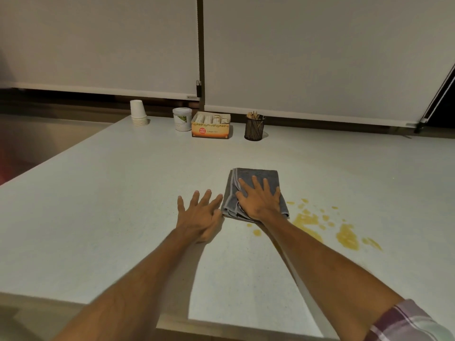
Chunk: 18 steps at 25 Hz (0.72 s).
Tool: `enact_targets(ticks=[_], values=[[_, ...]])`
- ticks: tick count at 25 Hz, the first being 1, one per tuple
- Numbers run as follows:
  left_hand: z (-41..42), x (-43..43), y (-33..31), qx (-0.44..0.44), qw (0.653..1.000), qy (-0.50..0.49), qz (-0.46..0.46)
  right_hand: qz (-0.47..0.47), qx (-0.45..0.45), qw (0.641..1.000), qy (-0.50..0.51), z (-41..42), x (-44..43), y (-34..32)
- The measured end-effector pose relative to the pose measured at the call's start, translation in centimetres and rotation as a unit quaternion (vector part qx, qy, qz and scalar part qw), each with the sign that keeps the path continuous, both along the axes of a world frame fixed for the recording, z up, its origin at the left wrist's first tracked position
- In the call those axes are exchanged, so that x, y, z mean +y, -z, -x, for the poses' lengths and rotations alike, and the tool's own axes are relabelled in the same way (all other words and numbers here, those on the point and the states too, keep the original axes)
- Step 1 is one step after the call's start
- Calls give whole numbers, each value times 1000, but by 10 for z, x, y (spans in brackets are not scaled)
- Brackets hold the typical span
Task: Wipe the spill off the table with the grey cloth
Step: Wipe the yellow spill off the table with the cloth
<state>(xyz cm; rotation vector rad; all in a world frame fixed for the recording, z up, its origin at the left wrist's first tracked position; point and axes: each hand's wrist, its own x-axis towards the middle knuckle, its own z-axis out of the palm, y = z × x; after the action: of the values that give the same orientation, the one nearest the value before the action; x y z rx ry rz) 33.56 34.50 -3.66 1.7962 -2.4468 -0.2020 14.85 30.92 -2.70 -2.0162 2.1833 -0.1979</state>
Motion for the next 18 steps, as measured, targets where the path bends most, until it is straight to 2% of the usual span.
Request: enact_targets(ticks=[4, 10, 14, 18], values=[[-8, 13, 2, 16, 1000, -26, 5, 22, 14, 999, -27, 7, 37, 11], [-4, 24, 0, 39, 998, -52, 23, -10, -5, 1000, 3, -14, 37, -5], [-1, 27, 0, 58, 994, -83, 29, -9, -4, 1000, -13, -21, 58, -5], [-1, 32, 1, 35, 995, -86, 22, 7, -13, 999, -48, -23, 91, -1]])
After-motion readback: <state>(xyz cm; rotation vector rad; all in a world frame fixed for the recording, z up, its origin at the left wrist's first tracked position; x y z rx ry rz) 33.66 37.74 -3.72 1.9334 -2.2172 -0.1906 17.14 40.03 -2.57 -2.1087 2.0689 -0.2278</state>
